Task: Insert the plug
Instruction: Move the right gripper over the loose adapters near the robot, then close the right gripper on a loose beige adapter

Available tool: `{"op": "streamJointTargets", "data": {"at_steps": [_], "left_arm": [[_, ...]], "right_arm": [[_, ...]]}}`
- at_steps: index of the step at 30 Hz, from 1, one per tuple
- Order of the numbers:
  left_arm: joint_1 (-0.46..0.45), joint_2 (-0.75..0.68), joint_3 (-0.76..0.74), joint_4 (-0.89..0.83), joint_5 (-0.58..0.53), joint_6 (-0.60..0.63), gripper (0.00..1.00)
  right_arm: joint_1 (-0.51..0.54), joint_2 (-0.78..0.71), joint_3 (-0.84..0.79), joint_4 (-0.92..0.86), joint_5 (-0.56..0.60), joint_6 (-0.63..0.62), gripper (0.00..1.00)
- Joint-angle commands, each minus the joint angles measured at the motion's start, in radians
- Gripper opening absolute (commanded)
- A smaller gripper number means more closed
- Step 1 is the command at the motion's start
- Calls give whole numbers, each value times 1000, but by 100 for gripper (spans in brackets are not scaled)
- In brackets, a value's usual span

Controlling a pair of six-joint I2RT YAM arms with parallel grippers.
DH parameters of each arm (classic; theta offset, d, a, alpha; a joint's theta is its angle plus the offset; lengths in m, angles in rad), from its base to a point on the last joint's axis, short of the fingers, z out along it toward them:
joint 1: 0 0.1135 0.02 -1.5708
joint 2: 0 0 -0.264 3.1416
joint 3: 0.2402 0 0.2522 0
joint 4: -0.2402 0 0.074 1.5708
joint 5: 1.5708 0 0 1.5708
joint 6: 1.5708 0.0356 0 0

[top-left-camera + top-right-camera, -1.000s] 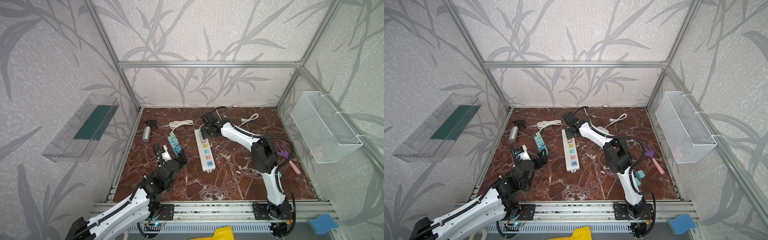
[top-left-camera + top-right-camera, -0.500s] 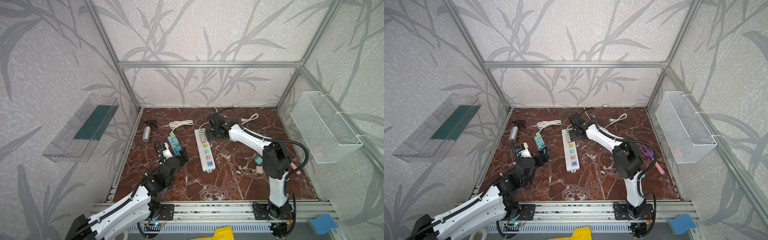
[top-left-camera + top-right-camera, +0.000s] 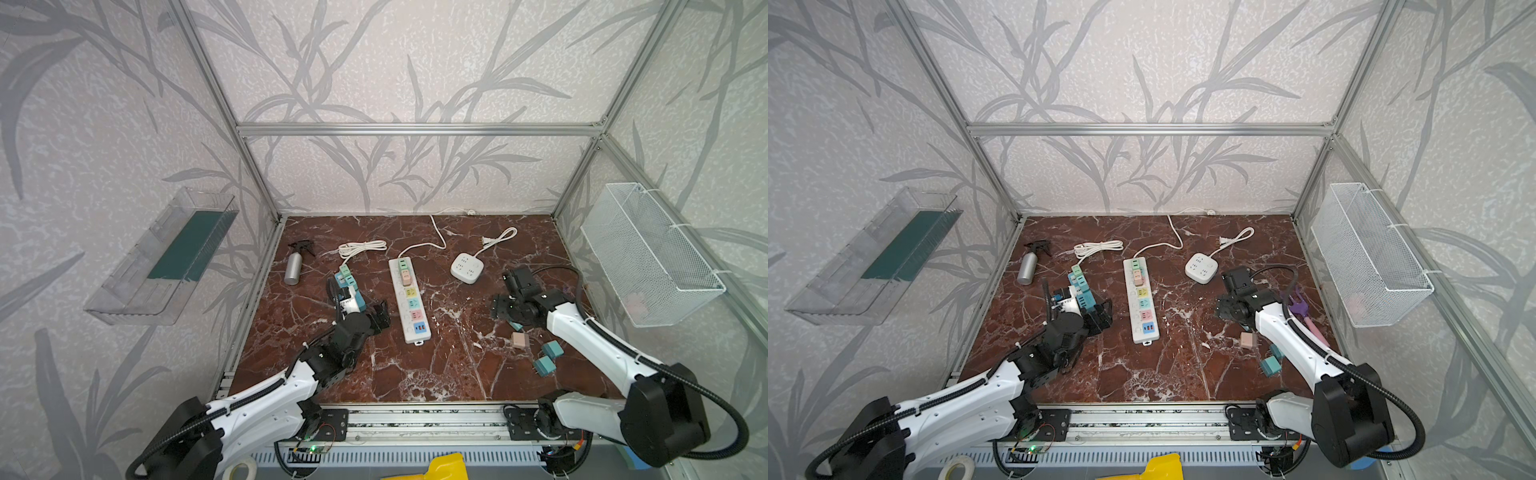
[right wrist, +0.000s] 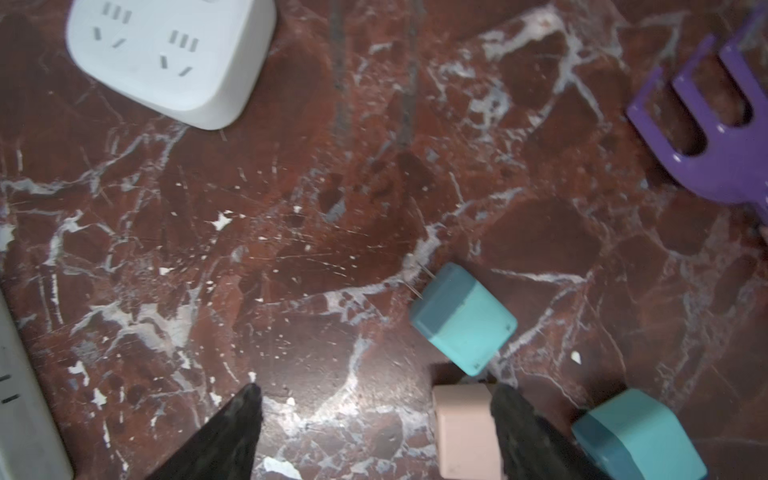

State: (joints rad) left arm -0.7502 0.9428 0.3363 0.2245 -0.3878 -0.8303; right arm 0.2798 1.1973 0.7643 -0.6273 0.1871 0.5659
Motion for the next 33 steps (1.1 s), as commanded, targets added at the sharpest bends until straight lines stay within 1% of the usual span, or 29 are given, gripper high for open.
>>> {"op": "streamJointTargets", "data": {"at_steps": [1, 4, 7, 14, 18, 24, 29, 33], "left_arm": [[7, 16, 31, 57, 32, 3, 96], [7, 18, 33, 51, 40, -3, 96], [7, 12, 31, 51, 34, -4, 96], [8, 0, 24, 43, 34, -16, 96], [7, -7, 19, 45, 32, -16, 96], [7, 4, 32, 49, 30, -8, 96], [8, 12, 29, 63, 41, -10, 96], [7, 5, 20, 65, 33, -10, 96]], "right_arm": [[-56, -47, -47, -33, -40, 38, 86], [-80, -60, -84, -51, -50, 34, 86], [-105, -58, -120, -27, -97, 36, 85], [-108, -12, -154, -7, -144, 40, 78], [-108, 26, -158, 1, -165, 30, 77], [-108, 30, -162, 10, -187, 16, 73], [-108, 31, -170, 32, -195, 15, 62], [-105, 41, -183, 44, -186, 7, 51]]}}
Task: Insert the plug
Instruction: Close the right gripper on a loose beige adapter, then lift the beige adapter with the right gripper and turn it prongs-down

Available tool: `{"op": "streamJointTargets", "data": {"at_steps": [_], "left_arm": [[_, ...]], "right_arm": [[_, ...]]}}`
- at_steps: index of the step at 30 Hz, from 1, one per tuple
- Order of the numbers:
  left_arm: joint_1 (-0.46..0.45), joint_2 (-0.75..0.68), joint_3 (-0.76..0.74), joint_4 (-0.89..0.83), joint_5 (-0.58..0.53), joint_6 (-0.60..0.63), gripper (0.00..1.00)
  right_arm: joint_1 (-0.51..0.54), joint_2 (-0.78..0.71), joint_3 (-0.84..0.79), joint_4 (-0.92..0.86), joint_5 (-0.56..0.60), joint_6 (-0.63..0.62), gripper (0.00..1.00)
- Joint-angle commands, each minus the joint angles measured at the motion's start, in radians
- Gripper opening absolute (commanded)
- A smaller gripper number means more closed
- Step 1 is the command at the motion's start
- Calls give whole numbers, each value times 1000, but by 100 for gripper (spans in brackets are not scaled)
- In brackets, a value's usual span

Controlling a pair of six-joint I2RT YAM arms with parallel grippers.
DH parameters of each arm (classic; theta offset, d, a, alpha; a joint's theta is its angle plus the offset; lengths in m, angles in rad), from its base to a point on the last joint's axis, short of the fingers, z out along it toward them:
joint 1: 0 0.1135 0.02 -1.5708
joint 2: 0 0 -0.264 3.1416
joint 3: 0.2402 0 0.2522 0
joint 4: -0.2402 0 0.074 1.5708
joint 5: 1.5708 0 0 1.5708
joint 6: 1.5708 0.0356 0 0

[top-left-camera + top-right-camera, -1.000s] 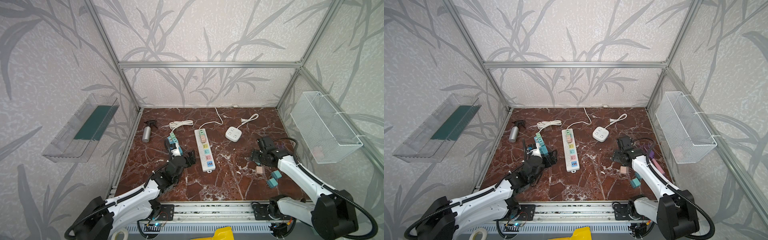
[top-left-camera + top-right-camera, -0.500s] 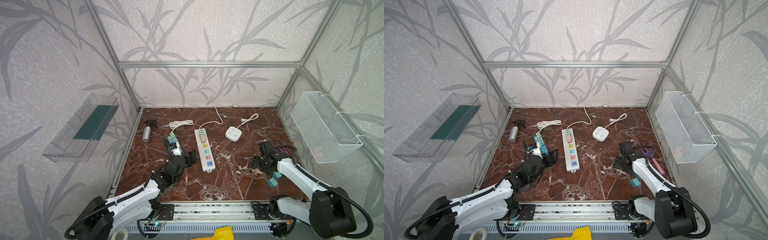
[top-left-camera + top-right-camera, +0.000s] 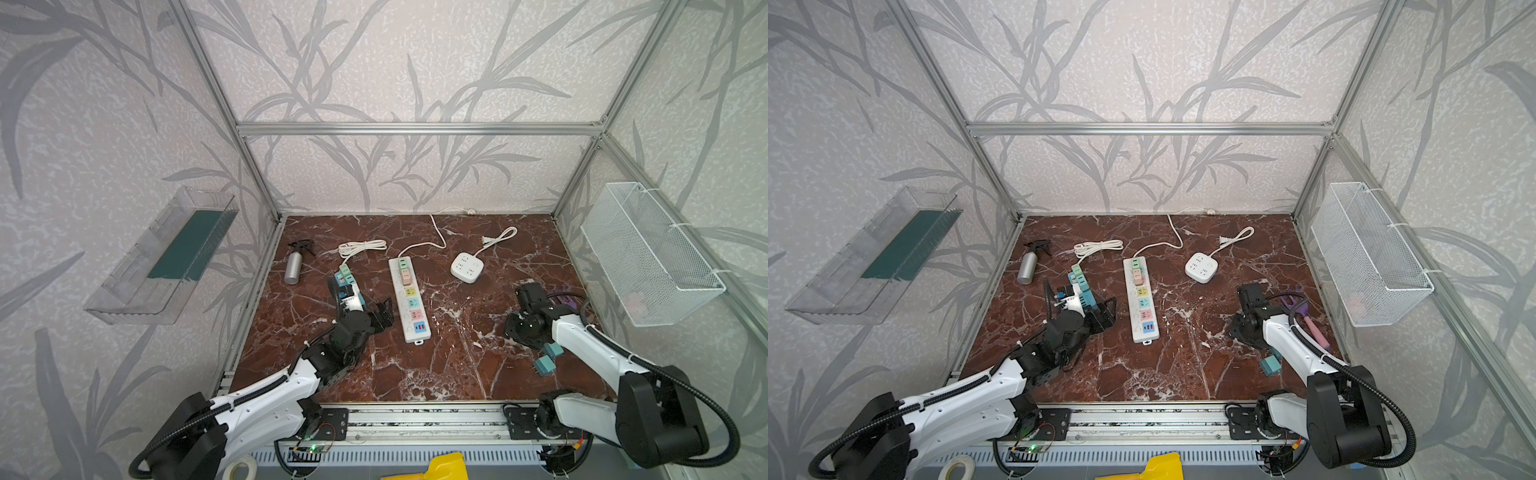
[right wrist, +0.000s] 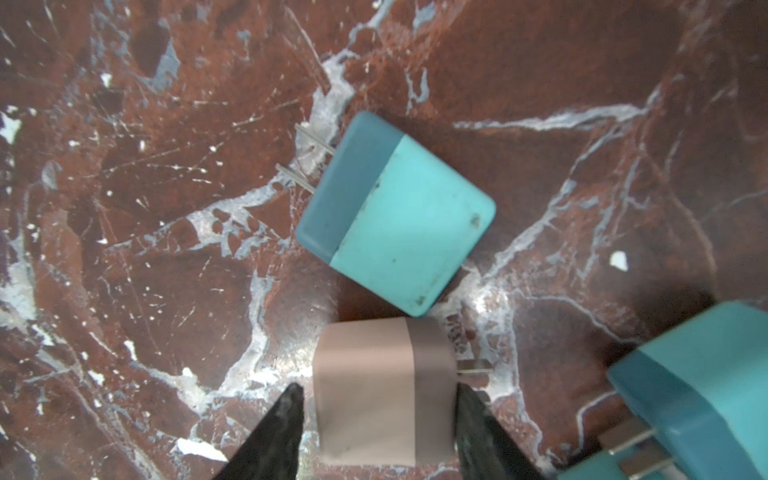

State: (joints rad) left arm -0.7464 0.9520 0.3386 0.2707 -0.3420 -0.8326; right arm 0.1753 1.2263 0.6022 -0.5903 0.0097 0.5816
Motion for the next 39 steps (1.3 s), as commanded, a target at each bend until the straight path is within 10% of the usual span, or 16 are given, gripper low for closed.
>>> {"op": "streamJointTargets", "data": {"at_steps": [1, 7, 21, 27, 39], "left_arm": [[4, -5, 17, 22, -13, -7, 96], [5, -6, 29, 33, -2, -3, 96], [4, -27, 22, 109, 3, 6, 96], [5, -65, -14, 120, -15, -4, 96], [5, -124, -30, 72, -17, -7, 96]], "right_arm": [[3, 16, -21, 6, -3, -16, 49], [107, 44, 30, -49, 71, -10, 35], [379, 350, 291, -20, 144, 143, 38], [372, 398, 406, -50, 19, 155, 68], [247, 383, 454, 41, -134, -82, 78]]}}
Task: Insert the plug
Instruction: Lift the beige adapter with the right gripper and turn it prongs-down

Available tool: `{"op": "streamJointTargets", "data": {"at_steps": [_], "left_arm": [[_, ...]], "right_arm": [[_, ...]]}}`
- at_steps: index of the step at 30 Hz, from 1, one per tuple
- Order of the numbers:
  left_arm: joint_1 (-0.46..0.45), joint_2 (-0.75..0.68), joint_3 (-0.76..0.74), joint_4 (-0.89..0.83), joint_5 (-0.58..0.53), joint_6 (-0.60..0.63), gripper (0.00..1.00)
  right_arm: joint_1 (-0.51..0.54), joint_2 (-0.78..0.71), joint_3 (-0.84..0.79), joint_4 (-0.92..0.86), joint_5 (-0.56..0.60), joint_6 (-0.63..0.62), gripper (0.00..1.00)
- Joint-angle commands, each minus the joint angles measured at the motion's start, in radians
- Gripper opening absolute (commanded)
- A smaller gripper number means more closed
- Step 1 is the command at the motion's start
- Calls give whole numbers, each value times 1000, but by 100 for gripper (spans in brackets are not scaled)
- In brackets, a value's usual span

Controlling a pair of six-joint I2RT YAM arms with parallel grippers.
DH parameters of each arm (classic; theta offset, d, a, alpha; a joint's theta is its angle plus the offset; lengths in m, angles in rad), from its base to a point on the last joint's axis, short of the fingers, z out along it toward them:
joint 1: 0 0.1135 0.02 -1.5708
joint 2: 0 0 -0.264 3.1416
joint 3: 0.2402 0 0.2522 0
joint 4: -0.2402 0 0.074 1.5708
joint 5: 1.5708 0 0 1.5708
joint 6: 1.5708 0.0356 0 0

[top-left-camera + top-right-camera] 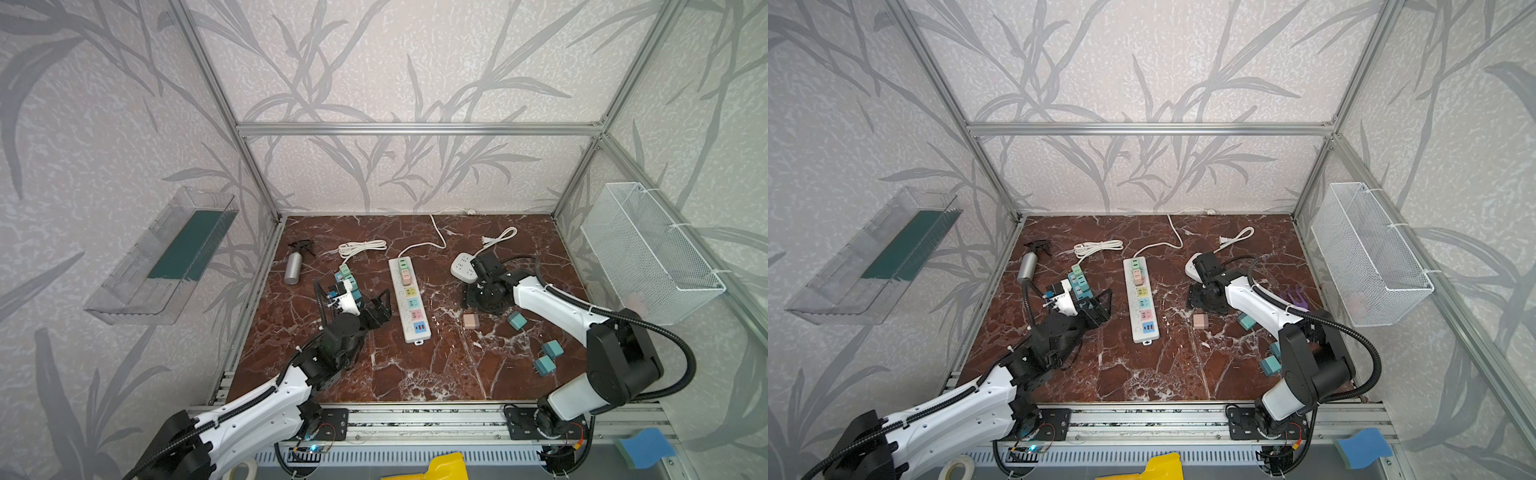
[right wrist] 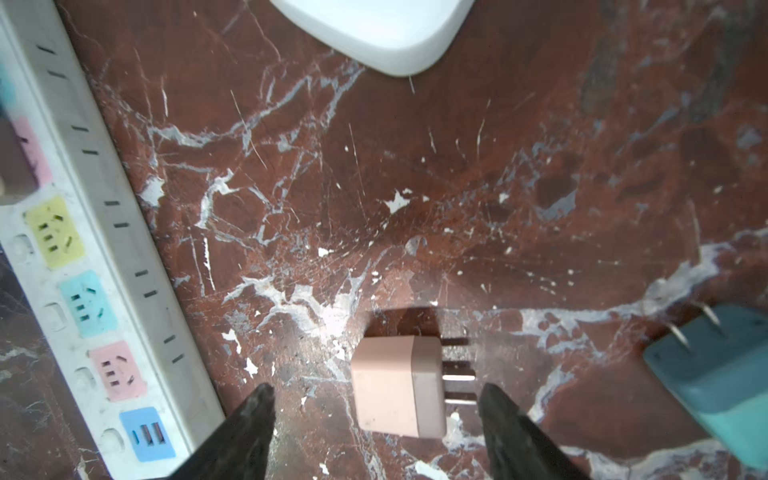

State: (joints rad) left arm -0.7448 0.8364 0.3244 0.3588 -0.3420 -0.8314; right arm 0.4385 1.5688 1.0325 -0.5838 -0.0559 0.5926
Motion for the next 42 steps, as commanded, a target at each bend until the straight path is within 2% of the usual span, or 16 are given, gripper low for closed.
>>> {"op": "streamJointTargets", "data": {"at_steps": [1, 5, 7, 10, 15, 21, 25, 27, 30, 35, 39, 42], "left_arm": [[3, -7, -17, -17, -16, -14, 96], [3, 4, -26, -12, 8, -35, 96], [3, 3, -22, -17, 32, -23, 95], [3, -12, -12, -56, 44, -7, 95], [4, -47, -6, -98, 42, 8, 95], [2, -68, -2, -128, 47, 17, 95], [1, -74, 3, -133, 60, 12, 94], [2, -65, 18, -141, 77, 23, 93], [2, -38, 65, -172, 129, 63, 86], [1, 13, 152, -214, 171, 85, 84], [0, 52, 196, -243, 165, 87, 82], [0, 70, 219, -257, 167, 75, 81]], "right_arm": [[-23, 71, 46, 22, -84, -106, 78], [-28, 169, 63, 45, -117, -126, 79], [-27, 171, 38, 57, -108, -114, 79], [-22, 120, -45, 92, -87, -76, 79], [16, -14, -200, 144, -125, -19, 80], [86, -110, -304, 256, -254, 84, 80], [127, -148, -302, 229, -216, 105, 81], [127, -180, -302, 177, -147, 90, 81], [122, -250, -316, 130, -83, 66, 81], [92, -332, -345, 126, 34, 11, 82], [63, -297, -371, 225, 25, -2, 86], [64, -223, -374, 288, -53, 2, 87]]}}
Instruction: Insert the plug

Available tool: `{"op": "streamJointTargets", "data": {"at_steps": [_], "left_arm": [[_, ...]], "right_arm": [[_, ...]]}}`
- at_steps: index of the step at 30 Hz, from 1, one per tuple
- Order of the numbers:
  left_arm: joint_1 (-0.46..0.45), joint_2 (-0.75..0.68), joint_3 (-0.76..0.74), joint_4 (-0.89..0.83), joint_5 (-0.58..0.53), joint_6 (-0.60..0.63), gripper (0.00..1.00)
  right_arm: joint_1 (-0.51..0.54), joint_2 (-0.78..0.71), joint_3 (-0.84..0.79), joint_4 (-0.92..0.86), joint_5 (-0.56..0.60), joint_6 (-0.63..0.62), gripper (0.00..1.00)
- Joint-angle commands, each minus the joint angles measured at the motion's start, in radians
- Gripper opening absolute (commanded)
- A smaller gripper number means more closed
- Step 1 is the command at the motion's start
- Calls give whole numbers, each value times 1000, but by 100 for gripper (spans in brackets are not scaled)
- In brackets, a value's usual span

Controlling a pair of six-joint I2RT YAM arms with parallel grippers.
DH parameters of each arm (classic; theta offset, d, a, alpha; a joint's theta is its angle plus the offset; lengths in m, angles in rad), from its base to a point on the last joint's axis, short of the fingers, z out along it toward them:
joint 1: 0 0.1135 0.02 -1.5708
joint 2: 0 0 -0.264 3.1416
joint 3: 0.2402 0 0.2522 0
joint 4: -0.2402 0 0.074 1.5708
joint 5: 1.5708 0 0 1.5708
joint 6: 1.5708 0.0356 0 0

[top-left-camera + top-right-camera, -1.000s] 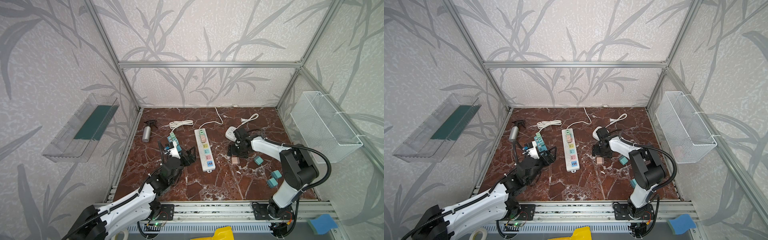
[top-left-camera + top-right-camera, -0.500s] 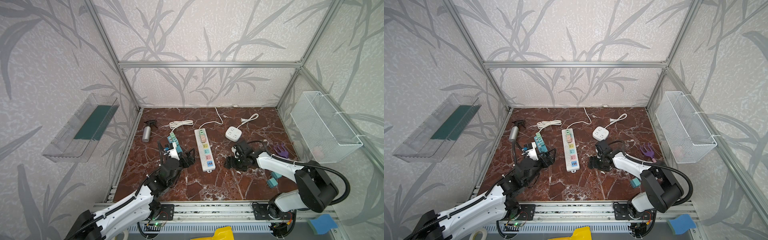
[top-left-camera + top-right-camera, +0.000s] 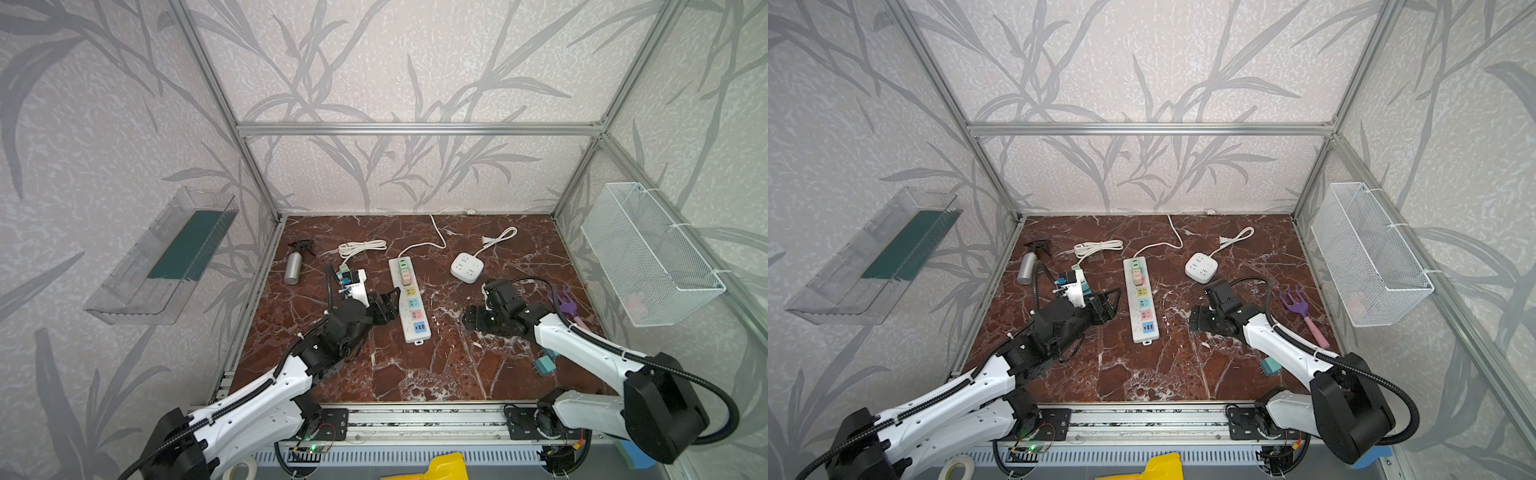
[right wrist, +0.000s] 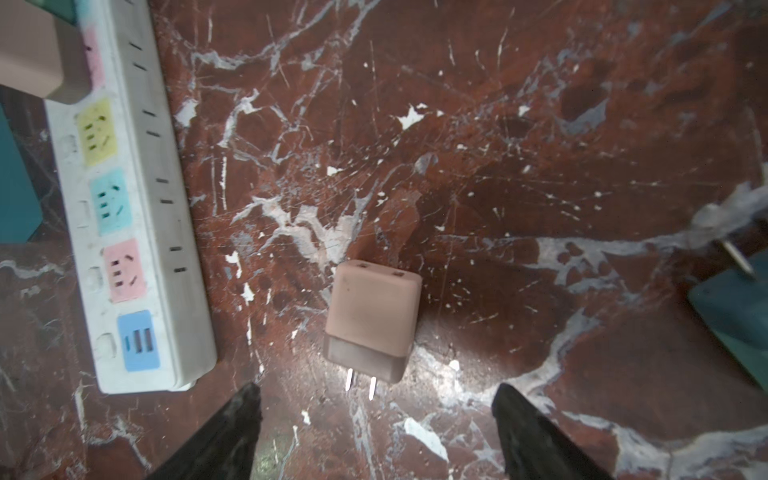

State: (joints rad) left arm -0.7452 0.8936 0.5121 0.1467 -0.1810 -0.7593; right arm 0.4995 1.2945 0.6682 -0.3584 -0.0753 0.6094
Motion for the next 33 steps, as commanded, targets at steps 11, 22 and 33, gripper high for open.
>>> {"op": "streamJointTargets", "data": {"at_steps": [11, 22, 33], "left_arm": [[-10, 27, 52, -94, 12, -53, 77], [-66, 231, 200, -190, 15, -23, 74], [-182, 516, 407, -359, -24, -72, 68]], "right_arm": [[92, 220, -32, 310, -156, 110, 85], [104, 47, -91, 316, -156, 175, 86], [15, -160, -107, 180, 45, 86, 86]]}}
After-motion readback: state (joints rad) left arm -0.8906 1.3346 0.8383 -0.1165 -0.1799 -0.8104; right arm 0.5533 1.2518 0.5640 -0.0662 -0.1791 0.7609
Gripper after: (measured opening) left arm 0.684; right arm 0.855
